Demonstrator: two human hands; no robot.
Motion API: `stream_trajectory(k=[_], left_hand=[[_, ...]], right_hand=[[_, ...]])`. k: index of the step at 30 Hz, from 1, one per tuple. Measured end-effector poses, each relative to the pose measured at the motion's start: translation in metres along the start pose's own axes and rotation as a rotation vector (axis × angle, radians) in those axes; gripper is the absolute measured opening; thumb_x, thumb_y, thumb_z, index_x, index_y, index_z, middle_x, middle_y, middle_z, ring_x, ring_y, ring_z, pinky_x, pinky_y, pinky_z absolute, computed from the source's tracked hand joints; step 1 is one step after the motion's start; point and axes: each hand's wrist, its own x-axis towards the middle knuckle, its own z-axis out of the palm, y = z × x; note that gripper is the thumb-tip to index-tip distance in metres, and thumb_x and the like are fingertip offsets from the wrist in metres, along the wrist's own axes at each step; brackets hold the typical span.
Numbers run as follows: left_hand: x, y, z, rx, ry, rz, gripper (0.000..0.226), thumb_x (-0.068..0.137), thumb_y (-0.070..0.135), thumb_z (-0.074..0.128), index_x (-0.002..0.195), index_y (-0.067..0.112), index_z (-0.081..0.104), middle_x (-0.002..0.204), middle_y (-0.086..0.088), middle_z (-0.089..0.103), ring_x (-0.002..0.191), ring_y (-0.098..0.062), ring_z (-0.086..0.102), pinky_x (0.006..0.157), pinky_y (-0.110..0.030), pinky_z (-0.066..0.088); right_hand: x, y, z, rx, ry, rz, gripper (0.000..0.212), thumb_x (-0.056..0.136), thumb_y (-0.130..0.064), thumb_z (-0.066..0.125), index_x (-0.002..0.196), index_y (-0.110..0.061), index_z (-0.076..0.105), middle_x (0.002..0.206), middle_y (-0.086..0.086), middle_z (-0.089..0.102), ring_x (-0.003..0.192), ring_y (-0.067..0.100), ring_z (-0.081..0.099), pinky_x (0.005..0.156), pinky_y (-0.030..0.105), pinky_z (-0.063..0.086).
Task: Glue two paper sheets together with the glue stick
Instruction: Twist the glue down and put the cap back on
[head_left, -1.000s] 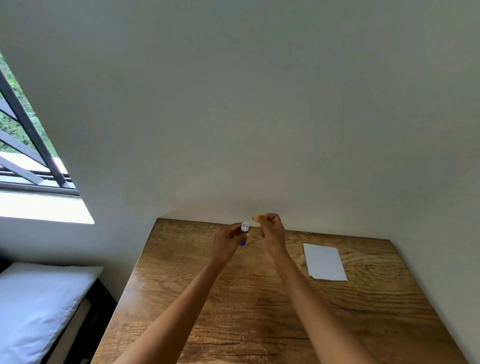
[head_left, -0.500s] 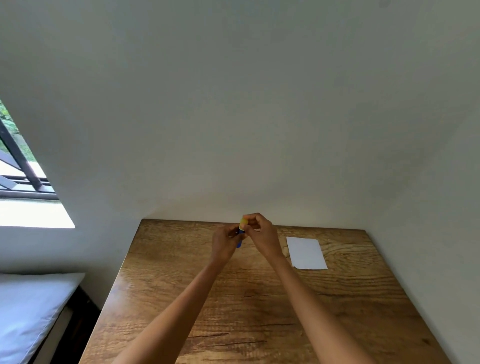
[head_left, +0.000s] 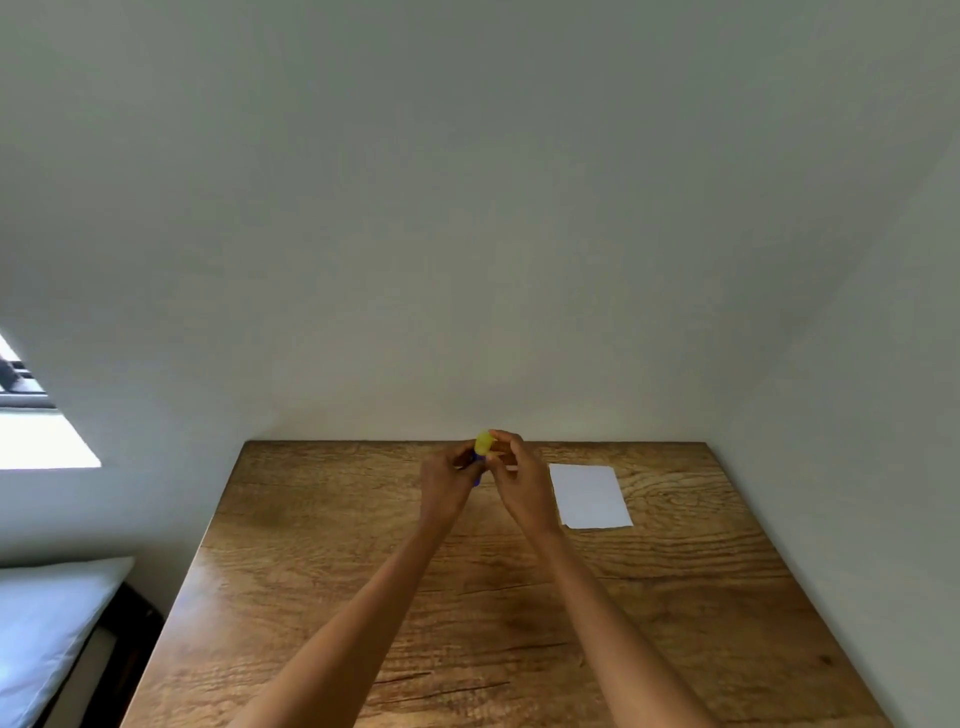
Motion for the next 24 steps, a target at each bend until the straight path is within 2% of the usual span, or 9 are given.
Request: stream_trajectory(k=[2,4,7,11,13,16,20,24], left_hand=[[0.005,-0.002,0.002,-0.040,-0.028,-0.022,0.024,0.079,0.007,0.069,0.103,0.010,0.070,0.086,0.001,0.070,0.072,0.001,0.061,0.062,0.000,0.044],[0.008,-0.004,0.007,-0.062,-0.074,-0.043,0.027,0.079,0.006,0.069,0.105,0.006,0.069,0.092,-0.003,0.070,0.079,-0.006,0.063,0.064,0.001,0.044],[0.010,-0.008,0.016,-0.060,-0.139,-0.051,0.028,0.080,0.005,0.069,0.107,0.003,0.068,0.100,-0.011,0.071,0.089,-0.014,0.064,0.069,-0.001,0.045],[0.013,-0.014,0.021,-0.076,-0.146,-0.068,0.031,0.080,0.002,0.067,0.110,0.002,0.065,0.106,-0.013,0.069,0.095,-0.015,0.062,0.074,-0.001,0.045],[0.015,-0.017,0.021,-0.084,-0.163,-0.075,0.031,0.081,0.002,0.066,0.112,0.002,0.064,0.108,-0.013,0.069,0.098,-0.018,0.063,0.077,-0.004,0.046],[0.017,-0.019,0.020,-0.084,-0.192,-0.097,0.034,0.082,0.003,0.065,0.116,0.003,0.062,0.111,-0.012,0.068,0.103,-0.019,0.063,0.087,-0.017,0.046],[0.015,-0.023,0.020,-0.060,-0.202,-0.110,0.035,0.082,0.001,0.064,0.117,0.003,0.061,0.112,-0.012,0.068,0.100,-0.017,0.062,0.081,-0.009,0.044],[0.013,-0.022,0.019,-0.045,-0.211,-0.120,0.038,0.081,-0.002,0.063,0.119,0.002,0.060,0.115,-0.014,0.067,0.107,-0.024,0.062,0.091,-0.024,0.045]], right_hand=[[-0.008,0.016,-0.002,-0.019,-0.040,0.051,0.036,0.091,-0.008,0.055,0.125,-0.019,0.052,0.111,-0.009,0.060,0.100,0.004,0.058,0.076,0.005,0.046],[-0.014,0.028,0.001,-0.053,-0.074,0.084,0.040,0.090,-0.005,0.055,0.127,-0.019,0.051,0.115,-0.006,0.059,0.101,0.005,0.057,0.074,0.002,0.045],[-0.012,0.037,0.010,-0.132,-0.013,0.120,0.029,0.091,-0.012,0.055,0.120,-0.015,0.057,0.112,0.002,0.066,0.094,0.012,0.062,0.071,0.007,0.044],[-0.001,0.042,0.012,-0.221,0.025,0.141,0.021,0.093,-0.014,0.051,0.111,-0.014,0.061,0.104,0.008,0.070,0.086,0.016,0.063,0.073,0.020,0.048],[0.003,0.043,0.011,-0.254,-0.008,0.135,0.022,0.093,-0.016,0.051,0.112,-0.014,0.061,0.105,0.008,0.070,0.088,0.019,0.064,0.075,0.023,0.048],[0.007,0.046,0.012,-0.270,-0.027,0.145,0.024,0.092,-0.016,0.052,0.114,-0.014,0.061,0.106,0.009,0.070,0.092,0.021,0.065,0.078,0.024,0.049],[0.006,0.048,0.016,-0.284,-0.026,0.188,0.022,0.091,-0.017,0.054,0.111,-0.012,0.062,0.105,0.009,0.070,0.092,0.021,0.064,0.079,0.025,0.049],[0.005,0.046,0.018,-0.277,-0.027,0.210,0.019,0.091,-0.015,0.054,0.108,-0.012,0.062,0.102,0.009,0.070,0.090,0.022,0.064,0.075,0.024,0.047]])
